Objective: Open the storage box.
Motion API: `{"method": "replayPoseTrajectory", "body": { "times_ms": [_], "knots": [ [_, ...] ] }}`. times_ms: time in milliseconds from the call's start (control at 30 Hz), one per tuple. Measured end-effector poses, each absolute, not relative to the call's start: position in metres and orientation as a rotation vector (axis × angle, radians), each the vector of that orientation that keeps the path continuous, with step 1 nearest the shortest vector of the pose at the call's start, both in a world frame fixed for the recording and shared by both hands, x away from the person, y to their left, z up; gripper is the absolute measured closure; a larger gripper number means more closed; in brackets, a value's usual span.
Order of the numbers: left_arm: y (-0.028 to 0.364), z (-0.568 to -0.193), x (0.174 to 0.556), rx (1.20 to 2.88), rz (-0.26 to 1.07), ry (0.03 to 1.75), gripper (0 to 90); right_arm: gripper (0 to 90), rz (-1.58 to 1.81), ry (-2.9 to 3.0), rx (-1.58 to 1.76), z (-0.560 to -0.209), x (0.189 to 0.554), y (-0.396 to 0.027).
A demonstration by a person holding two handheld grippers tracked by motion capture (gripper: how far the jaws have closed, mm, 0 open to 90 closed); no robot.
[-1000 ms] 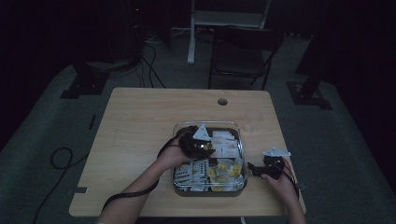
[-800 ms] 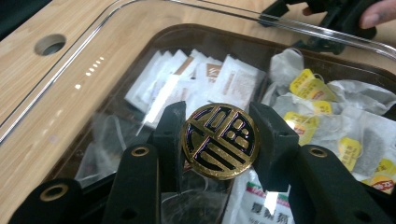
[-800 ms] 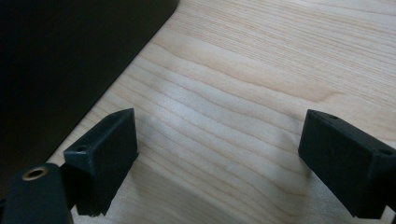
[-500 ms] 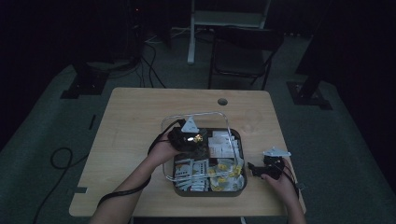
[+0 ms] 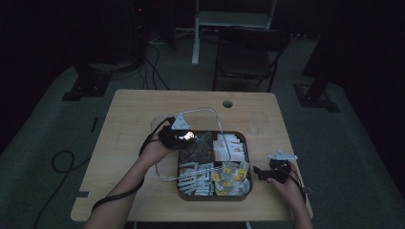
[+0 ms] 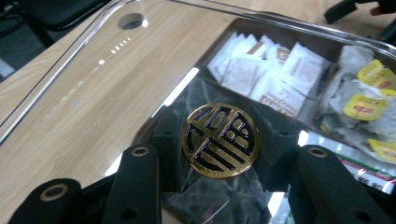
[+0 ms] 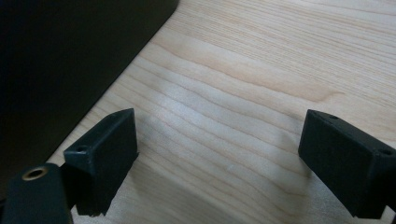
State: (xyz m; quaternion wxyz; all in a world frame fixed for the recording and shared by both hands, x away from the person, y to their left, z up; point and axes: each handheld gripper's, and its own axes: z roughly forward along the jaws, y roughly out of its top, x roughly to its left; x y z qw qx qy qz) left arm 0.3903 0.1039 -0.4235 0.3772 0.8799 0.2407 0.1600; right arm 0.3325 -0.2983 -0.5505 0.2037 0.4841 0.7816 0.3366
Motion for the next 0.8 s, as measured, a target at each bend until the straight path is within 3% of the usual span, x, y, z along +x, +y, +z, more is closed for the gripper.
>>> {"method": "replayPoseTrajectory", "body": {
  "times_ms": [800],
  "knots": [
    [0.183, -0.425, 0.406, 2.149, 0.503, 0.868, 59.9, 11.1, 0.938, 2.180, 1.350, -0.551, 0.332, -0.298]
  ]
}}
